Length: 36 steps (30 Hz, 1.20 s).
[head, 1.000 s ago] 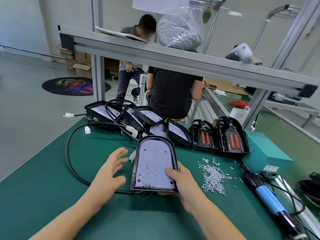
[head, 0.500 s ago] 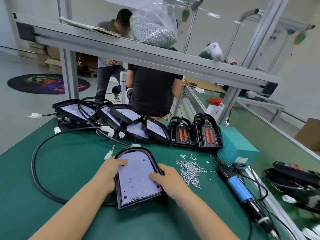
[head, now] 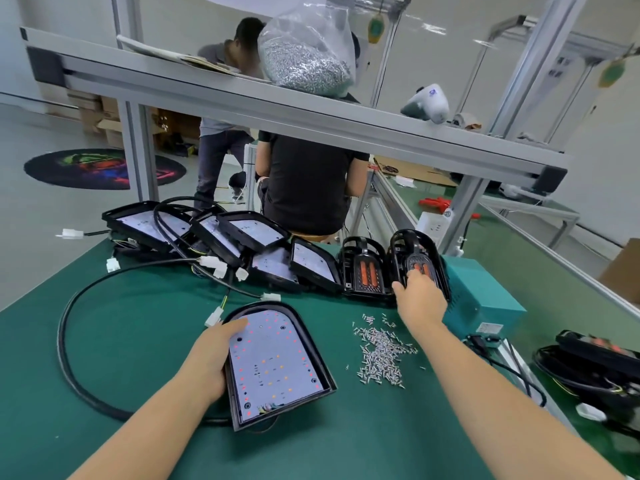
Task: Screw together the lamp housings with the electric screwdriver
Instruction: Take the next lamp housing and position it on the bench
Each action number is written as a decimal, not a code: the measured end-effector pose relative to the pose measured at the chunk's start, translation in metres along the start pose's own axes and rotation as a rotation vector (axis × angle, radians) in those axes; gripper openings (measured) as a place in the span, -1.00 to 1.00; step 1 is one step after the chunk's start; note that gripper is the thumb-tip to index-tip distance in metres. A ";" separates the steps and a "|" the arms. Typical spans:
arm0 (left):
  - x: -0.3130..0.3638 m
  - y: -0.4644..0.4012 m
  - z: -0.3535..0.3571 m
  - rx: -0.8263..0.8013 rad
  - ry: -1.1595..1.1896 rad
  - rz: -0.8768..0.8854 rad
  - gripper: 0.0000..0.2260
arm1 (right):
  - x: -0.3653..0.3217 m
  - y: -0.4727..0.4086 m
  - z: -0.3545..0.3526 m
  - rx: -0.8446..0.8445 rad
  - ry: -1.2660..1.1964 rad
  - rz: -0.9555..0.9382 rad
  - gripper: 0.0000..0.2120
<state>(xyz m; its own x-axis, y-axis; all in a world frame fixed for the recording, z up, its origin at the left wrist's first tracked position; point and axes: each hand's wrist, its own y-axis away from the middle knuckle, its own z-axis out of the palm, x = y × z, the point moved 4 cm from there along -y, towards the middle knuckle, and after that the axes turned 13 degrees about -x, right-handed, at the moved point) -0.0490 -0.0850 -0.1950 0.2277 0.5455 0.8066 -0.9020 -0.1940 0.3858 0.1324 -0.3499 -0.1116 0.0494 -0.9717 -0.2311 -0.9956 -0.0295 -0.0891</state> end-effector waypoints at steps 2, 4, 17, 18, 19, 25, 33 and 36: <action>-0.001 0.000 0.000 0.002 0.011 0.003 -0.80 | -0.001 -0.007 0.004 -0.038 0.069 -0.007 -0.75; -0.001 0.001 0.000 0.002 0.019 0.009 -0.80 | -0.002 -0.011 0.007 -0.059 0.104 -0.003 -0.76; -0.001 0.002 0.000 -0.017 0.223 0.038 -0.67 | -0.040 0.038 -0.038 0.267 -0.002 -0.390 -0.69; -0.001 0.002 0.000 -0.012 0.241 0.047 -0.64 | -0.050 0.056 -0.042 0.306 -0.011 -0.478 -0.69; -0.001 0.002 0.000 -0.001 0.254 0.055 -0.62 | -0.060 0.077 -0.045 0.343 -0.031 -0.561 -0.69; 0.000 0.010 0.003 0.065 0.281 0.119 -0.54 | -0.114 0.192 -0.021 0.429 -0.077 -0.946 -0.78; -0.001 0.024 0.012 -0.119 0.368 0.133 -0.43 | -0.133 0.233 0.017 0.335 0.073 -0.964 -0.69; 0.000 0.027 0.015 -0.155 0.361 0.126 -0.47 | -0.133 0.236 0.023 0.323 0.089 -0.961 -0.70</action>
<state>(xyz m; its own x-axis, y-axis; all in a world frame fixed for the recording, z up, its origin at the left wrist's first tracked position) -0.0682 -0.1022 -0.1775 -0.0062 0.7815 0.6239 -0.9653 -0.1676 0.2003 -0.1069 -0.2225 -0.1242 0.7979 -0.5843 0.1479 -0.4678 -0.7551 -0.4594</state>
